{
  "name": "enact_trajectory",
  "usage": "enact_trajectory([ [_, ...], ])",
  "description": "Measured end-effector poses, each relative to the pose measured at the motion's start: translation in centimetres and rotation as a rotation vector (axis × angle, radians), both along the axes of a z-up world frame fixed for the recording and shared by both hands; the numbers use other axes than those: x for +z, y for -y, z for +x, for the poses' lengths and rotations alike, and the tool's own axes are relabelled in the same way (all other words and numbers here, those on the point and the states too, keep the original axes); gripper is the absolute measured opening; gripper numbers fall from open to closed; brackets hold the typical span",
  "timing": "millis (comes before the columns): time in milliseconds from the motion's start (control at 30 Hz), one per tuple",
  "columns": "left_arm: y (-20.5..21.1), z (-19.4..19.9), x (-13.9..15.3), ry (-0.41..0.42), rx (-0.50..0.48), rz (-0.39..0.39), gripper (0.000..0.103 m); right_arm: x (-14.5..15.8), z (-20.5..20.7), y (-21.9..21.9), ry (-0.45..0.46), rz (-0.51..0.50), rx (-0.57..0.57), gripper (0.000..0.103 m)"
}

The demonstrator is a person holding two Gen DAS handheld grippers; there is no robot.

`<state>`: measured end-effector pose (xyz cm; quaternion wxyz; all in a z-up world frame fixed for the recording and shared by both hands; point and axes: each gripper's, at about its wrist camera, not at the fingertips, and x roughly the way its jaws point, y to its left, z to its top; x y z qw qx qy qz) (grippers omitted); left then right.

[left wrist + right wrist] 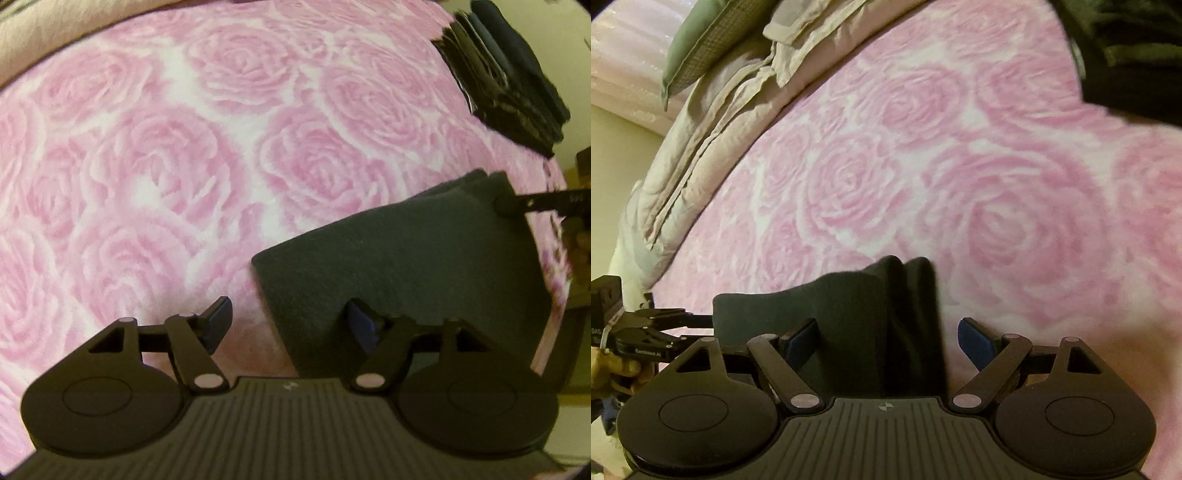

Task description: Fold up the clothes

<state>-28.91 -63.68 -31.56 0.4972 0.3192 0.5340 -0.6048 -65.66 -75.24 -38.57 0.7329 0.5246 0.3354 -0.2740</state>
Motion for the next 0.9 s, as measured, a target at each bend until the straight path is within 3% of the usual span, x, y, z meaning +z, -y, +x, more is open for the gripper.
enact_trajectory([
  [267, 0.1, 0.8, -0.8, -0.108, 0.016, 0.003, 0.067, -1.2, 1.5, 1.3, 0.034, 0.015, 0.061, 0.084],
  [300, 0.3, 0.8, -1.0, -0.116, 0.015, 0.005, 0.066, -1.2, 1.5, 1.4, 0.024, 0.023, 0.048, 0.068],
  [400, 1.0, 0.6, -0.9, -0.123, -0.009, 0.001, 0.060, -1.3, 0.9, 1.5, 0.034, 0.068, -0.008, 0.046],
  [467, 1.8, 0.2, -0.6, -0.107, -0.043, -0.005, 0.057, -1.0, 0.1, 1.0, 0.057, 0.079, -0.058, 0.041],
  [633, 5.7, -2.8, 0.8, -0.032, -0.156, -0.056, 0.056, 0.8, -4.4, -2.6, 0.102, 0.068, -0.322, 0.038],
  [767, 9.9, -8.1, 1.9, -0.008, -0.288, -0.128, 0.050, 2.1, -9.5, -8.6, 0.088, 0.072, -0.573, 0.038],
  [900, 11.5, -15.0, 3.4, 0.012, -0.468, -0.190, 0.050, 2.9, -12.8, -15.7, 0.081, 0.108, -0.800, 0.038],
])
